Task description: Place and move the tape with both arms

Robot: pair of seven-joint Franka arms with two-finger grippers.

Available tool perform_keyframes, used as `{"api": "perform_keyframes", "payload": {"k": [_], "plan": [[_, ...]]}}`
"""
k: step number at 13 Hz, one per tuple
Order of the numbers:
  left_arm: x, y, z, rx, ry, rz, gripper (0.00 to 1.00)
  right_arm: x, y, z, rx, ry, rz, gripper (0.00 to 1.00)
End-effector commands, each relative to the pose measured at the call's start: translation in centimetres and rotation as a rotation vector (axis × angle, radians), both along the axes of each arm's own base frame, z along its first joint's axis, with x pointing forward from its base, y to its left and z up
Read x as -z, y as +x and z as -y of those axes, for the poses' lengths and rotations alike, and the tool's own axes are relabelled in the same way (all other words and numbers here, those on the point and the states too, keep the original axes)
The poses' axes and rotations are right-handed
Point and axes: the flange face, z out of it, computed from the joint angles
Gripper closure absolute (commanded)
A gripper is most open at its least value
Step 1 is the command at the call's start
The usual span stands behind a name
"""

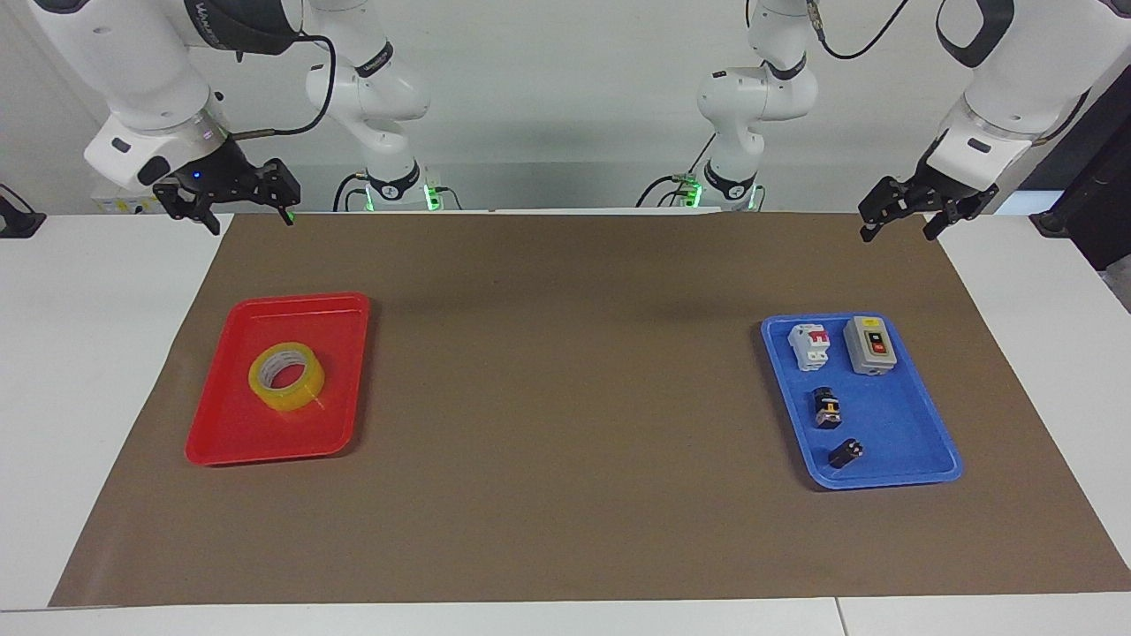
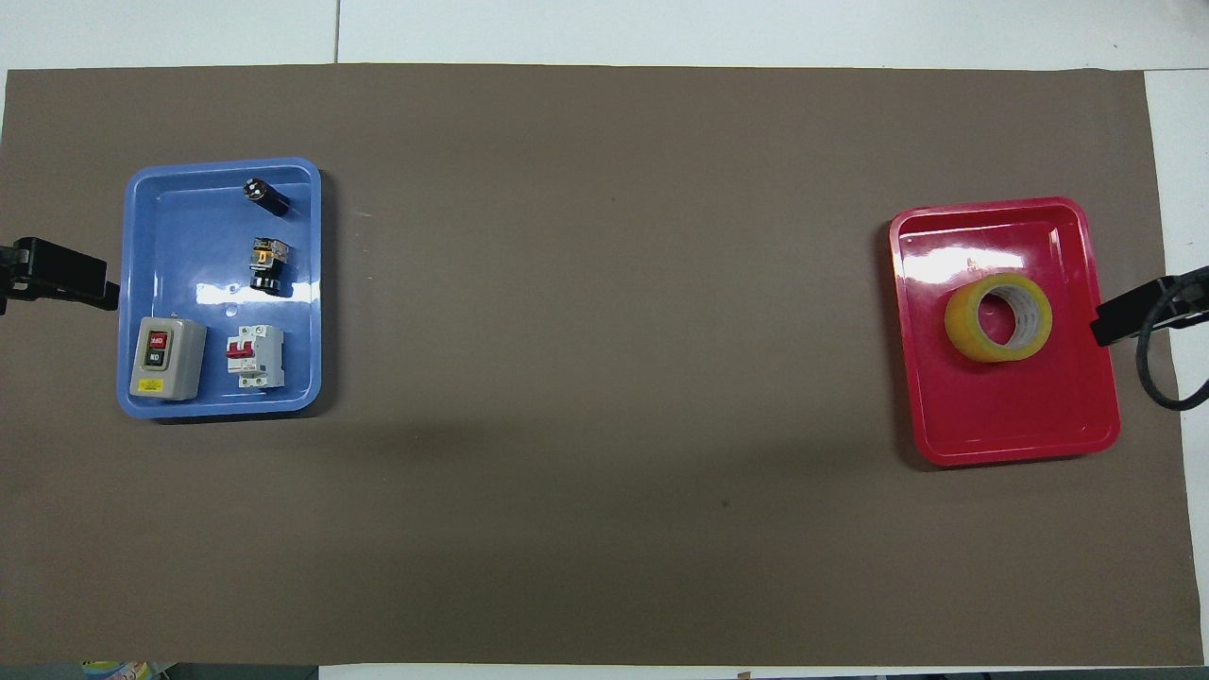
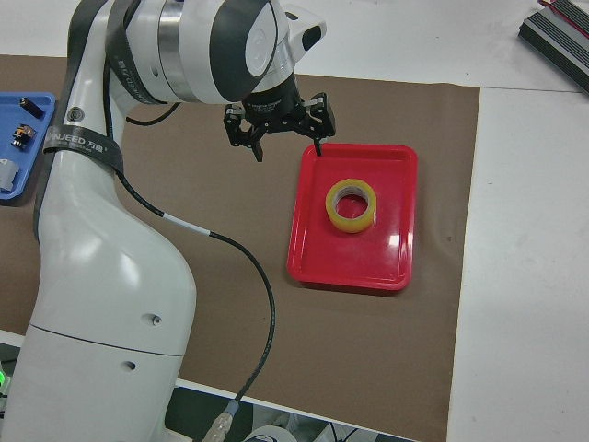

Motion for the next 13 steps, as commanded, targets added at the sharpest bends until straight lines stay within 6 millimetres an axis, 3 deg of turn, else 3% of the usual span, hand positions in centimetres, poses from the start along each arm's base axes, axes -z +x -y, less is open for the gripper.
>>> {"api": "perform_keyframes", "payload": {"k": [1, 9, 13], "plan": [[-0.1, -0.7, -0.2, -0.005, -0.013, 0.003, 0.00, 0.0, -1.0, 1.7, 0.021, -0.007, -0.006, 0.00], [-0.1, -0.7, -0.2, -0.005, -0.013, 0.003, 0.00, -0.1, 0.2, 1.8, 0.022, -0.002, 0.043, 0.00], [-0.1, -0.7, -0.2, -0.005, -0.013, 0.003, 0.00, -0.7, 0.6, 3.6, 0.059, 0.000, 0.068, 0.00]]}}
